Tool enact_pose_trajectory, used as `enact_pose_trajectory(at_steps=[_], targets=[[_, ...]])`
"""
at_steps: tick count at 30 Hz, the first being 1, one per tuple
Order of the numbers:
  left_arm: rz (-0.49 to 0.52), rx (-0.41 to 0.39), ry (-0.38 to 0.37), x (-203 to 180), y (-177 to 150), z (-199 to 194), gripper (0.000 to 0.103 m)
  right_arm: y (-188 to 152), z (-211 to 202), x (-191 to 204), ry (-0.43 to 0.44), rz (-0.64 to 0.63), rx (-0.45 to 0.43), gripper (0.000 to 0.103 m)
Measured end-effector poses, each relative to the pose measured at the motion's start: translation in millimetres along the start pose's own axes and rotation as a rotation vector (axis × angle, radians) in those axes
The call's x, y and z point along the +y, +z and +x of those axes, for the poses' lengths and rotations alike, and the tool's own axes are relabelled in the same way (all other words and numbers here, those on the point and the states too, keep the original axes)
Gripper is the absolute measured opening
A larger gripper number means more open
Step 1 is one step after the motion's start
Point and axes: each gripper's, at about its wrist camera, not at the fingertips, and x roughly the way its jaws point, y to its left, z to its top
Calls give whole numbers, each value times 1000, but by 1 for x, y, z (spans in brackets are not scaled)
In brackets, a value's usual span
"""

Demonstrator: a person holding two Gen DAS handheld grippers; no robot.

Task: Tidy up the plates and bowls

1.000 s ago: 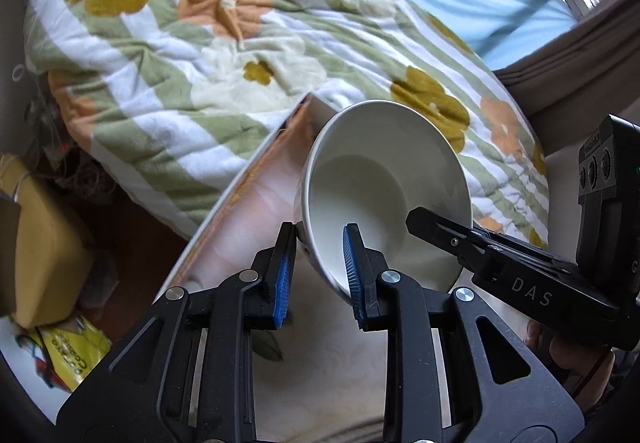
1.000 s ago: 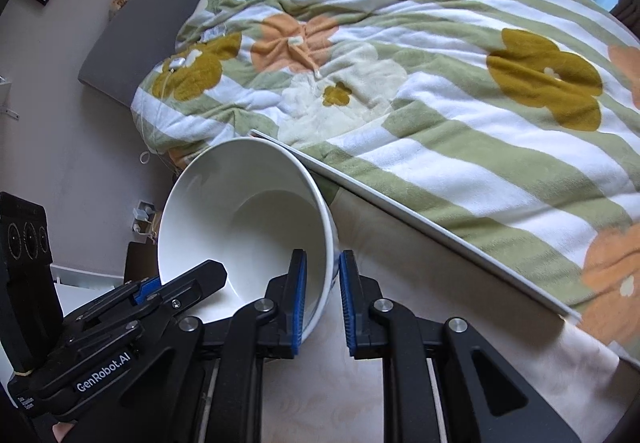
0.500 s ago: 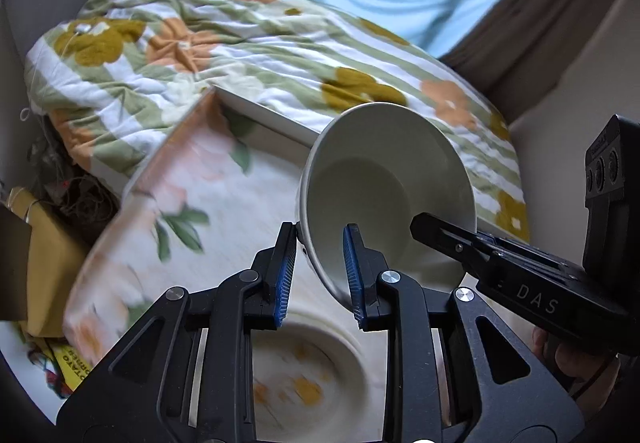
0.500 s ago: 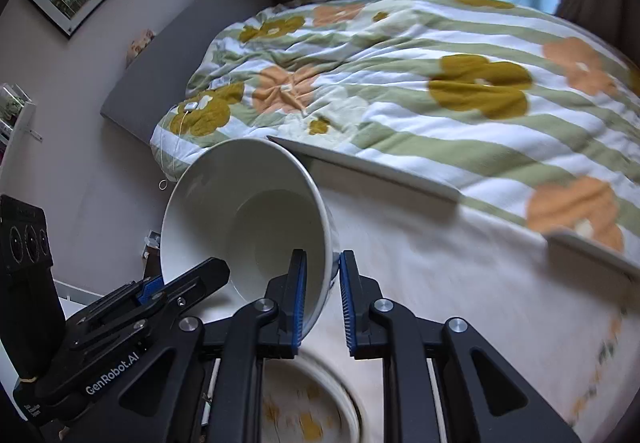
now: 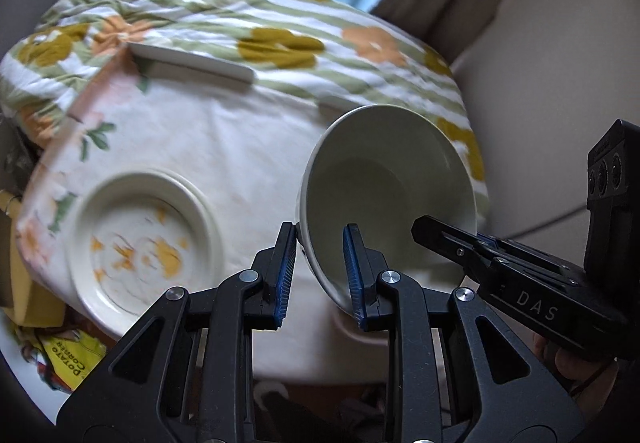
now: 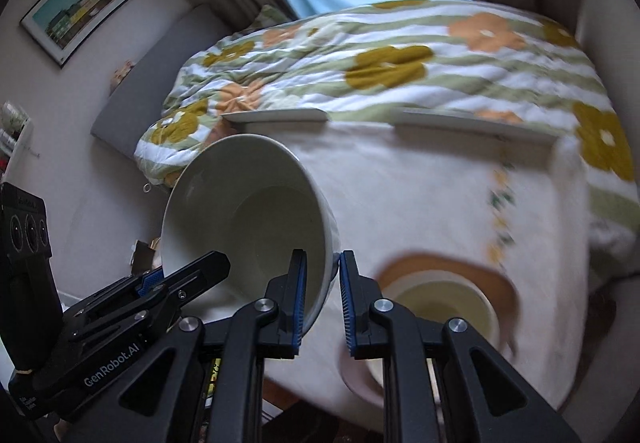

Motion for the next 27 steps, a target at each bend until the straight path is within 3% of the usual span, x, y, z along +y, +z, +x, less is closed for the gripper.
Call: enact_pose_trajectory(at_steps=[7, 15, 27], targets=[[95, 118, -37, -47, -21, 32, 21, -39, -24, -54, -64, 110, 0, 15], [184, 236, -1, -71, -35, 75, 21, -60, -11, -94, -98, 186, 39, 15], [253, 246, 112, -74, -38, 103, 21, -72, 10, -97, -119, 171, 79, 15]])
